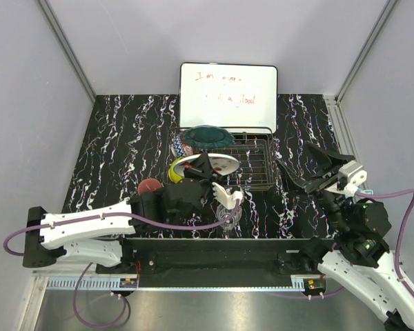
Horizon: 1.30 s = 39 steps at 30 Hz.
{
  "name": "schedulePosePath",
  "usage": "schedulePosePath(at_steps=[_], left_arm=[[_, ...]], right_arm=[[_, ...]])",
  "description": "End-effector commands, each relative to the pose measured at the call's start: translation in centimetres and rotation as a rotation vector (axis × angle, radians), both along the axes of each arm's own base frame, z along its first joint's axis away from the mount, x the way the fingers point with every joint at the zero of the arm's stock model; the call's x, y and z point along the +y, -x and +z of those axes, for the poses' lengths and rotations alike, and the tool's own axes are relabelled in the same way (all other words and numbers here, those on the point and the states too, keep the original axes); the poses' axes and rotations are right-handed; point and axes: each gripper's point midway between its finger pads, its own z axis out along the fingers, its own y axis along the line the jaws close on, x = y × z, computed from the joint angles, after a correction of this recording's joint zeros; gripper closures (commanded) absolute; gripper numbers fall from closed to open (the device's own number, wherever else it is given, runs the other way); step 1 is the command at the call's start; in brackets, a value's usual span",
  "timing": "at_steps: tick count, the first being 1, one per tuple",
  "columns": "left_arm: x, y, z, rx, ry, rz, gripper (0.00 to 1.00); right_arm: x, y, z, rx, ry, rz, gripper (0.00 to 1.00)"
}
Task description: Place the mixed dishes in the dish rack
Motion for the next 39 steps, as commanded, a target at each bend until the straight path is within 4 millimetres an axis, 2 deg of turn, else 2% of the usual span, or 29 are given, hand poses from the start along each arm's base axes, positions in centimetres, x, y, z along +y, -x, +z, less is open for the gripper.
schedulePosePath(at_steps=[1, 2, 3, 4, 6, 7, 12, 13, 15, 16, 17, 18, 20, 24, 29, 34, 39], left_arm=[[1.3, 0.4, 7.5, -0.184, 0.247, 0.007, 1.00], [1.1, 0.6, 6.6, -0.208, 0.197, -0.014, 1.00], [1.3, 0.7, 7.1, -0.233, 0.227, -0.021, 1.00], [1.1, 0.9, 6.4, -0.251, 0.193, -0.038, 1.00], [1.4, 1.0, 6.7, -0.272, 0.215, -0.044, 1.00], [1.2, 1.2, 6.0, -0.283, 0.189, -0.056, 1.00], [1.4, 1.7, 5.4, -0.329, 0.200, -0.072, 1.00], [1.4, 1.9, 4.6, -0.344, 0.174, -0.077, 1.00], [1.6, 2.2, 4.8, -0.374, 0.209, -0.077, 1.00], [1.5, 2.4, 3.8, -0.384, 0.187, -0.085, 1.00], [1.7, 2.5, 3.9, -0.397, 0.215, -0.085, 1.00], [1.6, 2.7, 2.7, -0.402, 0.194, -0.097, 1.00], [1.9, 3.1, 3.0, -0.444, 0.215, -0.109, 1.00], [2.1, 3.0, 1.8, -0.455, 0.205, -0.089, 1.00], [1.9, 3.1, 2.2, -0.495, 0.221, -0.090, 1.00], [1.7, 3.4, 3.6, -0.540, 0.247, -0.097, 1.00], [1.5, 3.4, 2.9, -0.546, 0.229, -0.107, 1.00]], right_arm=[[0.4, -0.9, -0.8, 0.044, -0.002, -0.009, 0.03], [0.5, -0.9, -0.9, 0.044, -0.001, -0.007, 0.03], [0.5, -1.0, -1.0, 0.048, 0.000, -0.008, 0.03], [0.5, -1.0, -1.0, 0.048, 0.001, -0.009, 0.03], [0.6, -1.2, -1.1, 0.051, 0.008, -0.012, 0.03], [0.5, -1.2, -1.2, 0.056, 0.009, -0.019, 0.03], [0.5, -1.2, -1.3, 0.065, 0.012, -0.014, 0.03], [0.6, -1.1, -1.3, 0.065, 0.012, -0.011, 0.03], [0.6, -1.1, -1.4, 0.067, 0.014, -0.007, 0.03], [0.7, -1.1, -1.6, 0.071, 0.018, -0.006, 0.03], [0.6, -1.0, -1.5, 0.068, 0.017, -0.005, 0.03], [0.6, -1.1, -1.6, 0.071, 0.019, -0.005, 0.03], [0.6, -1.0, -1.8, 0.076, 0.022, -0.004, 0.03], [0.5, -0.9, -2.0, 0.080, 0.024, -0.004, 0.03], [0.8, -1.0, -2.9, 0.101, 0.027, 0.008, 0.03], [1.2, -1.2, -3.4, 0.108, 0.043, 0.016, 0.03], [1.4, -1.2, -3.8, 0.117, 0.051, 0.021, 0.03]])
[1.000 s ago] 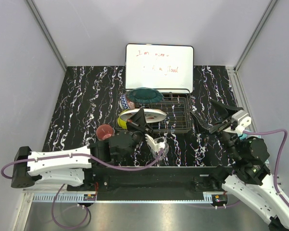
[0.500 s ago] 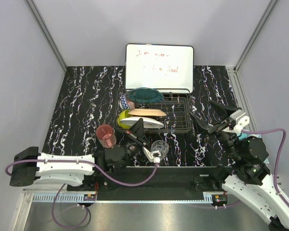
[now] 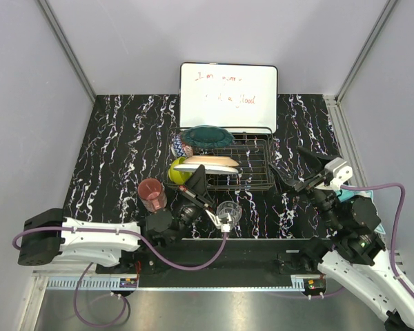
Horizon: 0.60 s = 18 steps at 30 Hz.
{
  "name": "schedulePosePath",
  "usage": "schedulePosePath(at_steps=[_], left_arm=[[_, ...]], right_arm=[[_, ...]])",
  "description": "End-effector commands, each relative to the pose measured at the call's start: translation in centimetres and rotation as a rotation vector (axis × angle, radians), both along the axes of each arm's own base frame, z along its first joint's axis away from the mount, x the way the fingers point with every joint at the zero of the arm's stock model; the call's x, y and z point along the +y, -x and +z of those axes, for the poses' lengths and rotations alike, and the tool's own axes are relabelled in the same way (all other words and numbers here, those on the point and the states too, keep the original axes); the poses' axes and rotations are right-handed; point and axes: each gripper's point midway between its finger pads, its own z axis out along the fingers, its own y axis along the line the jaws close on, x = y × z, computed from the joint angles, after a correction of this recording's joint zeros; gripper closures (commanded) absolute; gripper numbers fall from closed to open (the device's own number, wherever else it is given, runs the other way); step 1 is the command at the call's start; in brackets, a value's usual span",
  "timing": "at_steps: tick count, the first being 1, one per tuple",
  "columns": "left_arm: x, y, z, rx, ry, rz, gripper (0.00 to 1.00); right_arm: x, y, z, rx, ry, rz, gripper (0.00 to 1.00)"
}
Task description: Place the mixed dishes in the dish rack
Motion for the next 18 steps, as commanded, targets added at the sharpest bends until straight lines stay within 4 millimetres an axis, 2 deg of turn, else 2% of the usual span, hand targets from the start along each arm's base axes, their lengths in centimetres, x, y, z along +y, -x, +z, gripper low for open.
schedulePosePath(at_steps=[1, 18], left_arm=[[1.0, 0.9, 5.0, -0.095, 0.193, -0.038, 1.00], [0.6, 0.8, 0.9, -0.072, 0.147, -0.047, 1.00]], right_arm=[[0.1, 0.0, 0.0, 0.004, -0.008, 0.004, 0.03], [-0.5, 0.5, -0.1, 0.005, -0.017, 0.000, 0.03]])
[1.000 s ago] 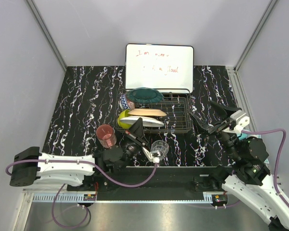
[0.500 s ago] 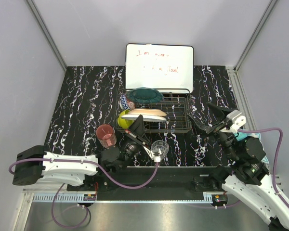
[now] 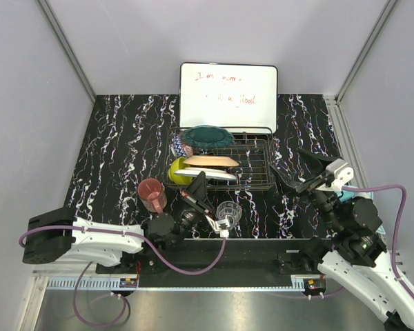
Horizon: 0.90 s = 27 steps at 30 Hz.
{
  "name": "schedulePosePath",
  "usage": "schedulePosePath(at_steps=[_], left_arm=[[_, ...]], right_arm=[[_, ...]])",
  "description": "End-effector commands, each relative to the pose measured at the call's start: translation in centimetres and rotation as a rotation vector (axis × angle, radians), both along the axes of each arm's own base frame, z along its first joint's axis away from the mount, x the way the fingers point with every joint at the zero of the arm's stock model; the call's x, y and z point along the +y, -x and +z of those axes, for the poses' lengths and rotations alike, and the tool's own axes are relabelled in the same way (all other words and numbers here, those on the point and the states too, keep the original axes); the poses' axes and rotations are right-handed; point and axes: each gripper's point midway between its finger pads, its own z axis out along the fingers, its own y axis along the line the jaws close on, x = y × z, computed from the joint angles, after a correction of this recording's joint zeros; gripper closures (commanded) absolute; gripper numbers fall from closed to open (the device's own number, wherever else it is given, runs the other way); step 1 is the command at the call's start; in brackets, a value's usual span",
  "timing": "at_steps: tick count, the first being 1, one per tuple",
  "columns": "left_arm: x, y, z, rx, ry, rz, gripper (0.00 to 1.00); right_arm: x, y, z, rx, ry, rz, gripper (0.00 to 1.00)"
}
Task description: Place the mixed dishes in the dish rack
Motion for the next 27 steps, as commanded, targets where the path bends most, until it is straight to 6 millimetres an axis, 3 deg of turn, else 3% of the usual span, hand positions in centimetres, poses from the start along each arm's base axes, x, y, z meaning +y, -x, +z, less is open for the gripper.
schedulePosePath(at_steps=[1, 14, 27], left_arm=[[0.7, 0.6, 3.9, -0.063, 0.201, -0.038, 1.00], [1.1, -0.8, 3.1, 0.016, 0.226, 0.040, 1.00], [1.6, -2.9, 0.5, 0.181, 0.235, 0.192, 1.00]], right_arm=[[-0.2, 0.2, -0.6, 0.018, -0.004, -0.001, 0.03], [-0.5, 0.4, -1.4, 0.037, -0.015, -0.002, 0.03], [-1.4, 0.0, -1.9, 0.057, -0.009, -0.056, 0.02]])
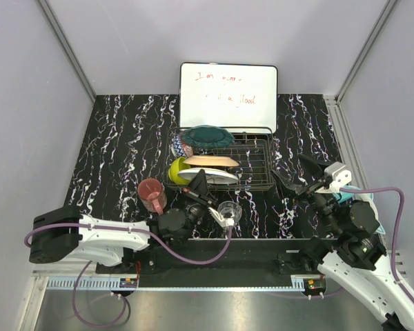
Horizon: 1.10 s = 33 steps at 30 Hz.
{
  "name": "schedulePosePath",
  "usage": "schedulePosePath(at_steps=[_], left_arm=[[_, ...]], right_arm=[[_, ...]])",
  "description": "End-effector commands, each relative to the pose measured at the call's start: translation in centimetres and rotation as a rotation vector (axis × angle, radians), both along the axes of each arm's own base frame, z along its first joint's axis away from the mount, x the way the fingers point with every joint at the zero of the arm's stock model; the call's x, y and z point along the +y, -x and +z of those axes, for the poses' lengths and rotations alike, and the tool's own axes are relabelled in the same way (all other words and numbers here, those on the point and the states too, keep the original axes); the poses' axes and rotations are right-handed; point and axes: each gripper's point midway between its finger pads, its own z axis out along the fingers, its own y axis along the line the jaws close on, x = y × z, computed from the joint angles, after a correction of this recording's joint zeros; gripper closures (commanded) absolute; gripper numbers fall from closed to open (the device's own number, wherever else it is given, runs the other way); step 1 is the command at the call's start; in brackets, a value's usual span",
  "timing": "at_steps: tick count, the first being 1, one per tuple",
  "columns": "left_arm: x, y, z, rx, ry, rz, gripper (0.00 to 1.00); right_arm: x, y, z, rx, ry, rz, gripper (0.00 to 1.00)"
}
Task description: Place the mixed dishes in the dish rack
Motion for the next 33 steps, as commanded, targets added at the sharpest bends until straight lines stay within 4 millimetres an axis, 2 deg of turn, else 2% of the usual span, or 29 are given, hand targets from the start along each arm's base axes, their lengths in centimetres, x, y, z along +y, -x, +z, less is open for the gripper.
schedulePosePath(at_steps=[1, 3, 5, 6, 8, 9, 12, 13, 15, 19, 20, 22, 23, 29, 33], left_arm=[[1.4, -1.1, 2.8, 0.036, 0.164, 0.112, 1.00], [1.6, -1.1, 2.3, 0.054, 0.144, 0.131, 1.00], [1.8, -1.3, 2.2, 0.069, 0.140, 0.147, 0.96], [1.9, -1.3, 1.9, 0.084, 0.125, 0.157, 0.86], [2.0, -1.3, 1.7, 0.097, 0.107, 0.163, 0.75], [2.2, -1.3, 1.4, 0.110, 0.092, 0.167, 0.66], [2.3, -1.3, 1.4, 0.124, 0.090, 0.175, 0.56], [2.3, -1.3, 1.5, 0.123, 0.087, 0.177, 0.47], [2.4, -1.3, 1.7, 0.118, 0.084, 0.179, 0.43], [2.2, -1.3, 2.9, 0.103, 0.099, 0.168, 0.29], [2.1, -1.3, 3.6, 0.100, 0.111, 0.166, 0.17], [2.3, -1.2, 4.6, 0.090, 0.119, 0.165, 0.11], [2.4, -1.3, 5.6, 0.087, 0.136, 0.167, 0.03], [4.6, -0.9, 9.4, 0.098, 0.182, 0.197, 0.01], [6.7, -0.5, 10.0, 0.121, 0.182, 0.233, 0.01]], right_arm=[[-0.8, -0.2, 0.3, 0.003, -0.008, -0.040, 0.02], [-0.9, -0.2, 0.3, 0.005, -0.005, -0.043, 0.02], [-1.0, -0.2, 0.4, 0.005, -0.007, -0.048, 0.02], [-1.0, -0.2, 0.3, 0.005, -0.005, -0.048, 0.02], [-0.9, -0.3, 0.2, 0.010, -0.002, -0.051, 0.02], [-0.9, -0.3, 0.4, 0.006, -0.003, -0.050, 0.02], [-0.9, -0.4, 0.5, 0.008, -0.001, -0.055, 0.02], [-1.0, -0.4, 0.6, 0.007, -0.001, -0.055, 0.02], [-0.9, -0.5, 0.6, 0.010, 0.004, -0.057, 0.02], [-0.8, -0.6, 0.7, 0.009, 0.010, -0.056, 0.02], [-0.8, -0.6, 0.8, 0.010, 0.011, -0.054, 0.02], [-0.7, -0.6, 0.9, 0.008, 0.019, -0.053, 0.01], [-0.5, -0.7, 0.8, 0.012, 0.027, -0.049, 0.01], [0.3, -1.4, 0.2, 0.055, 0.062, -0.038, 0.00], [1.1, -2.0, -0.4, 0.089, 0.084, -0.028, 0.00]])
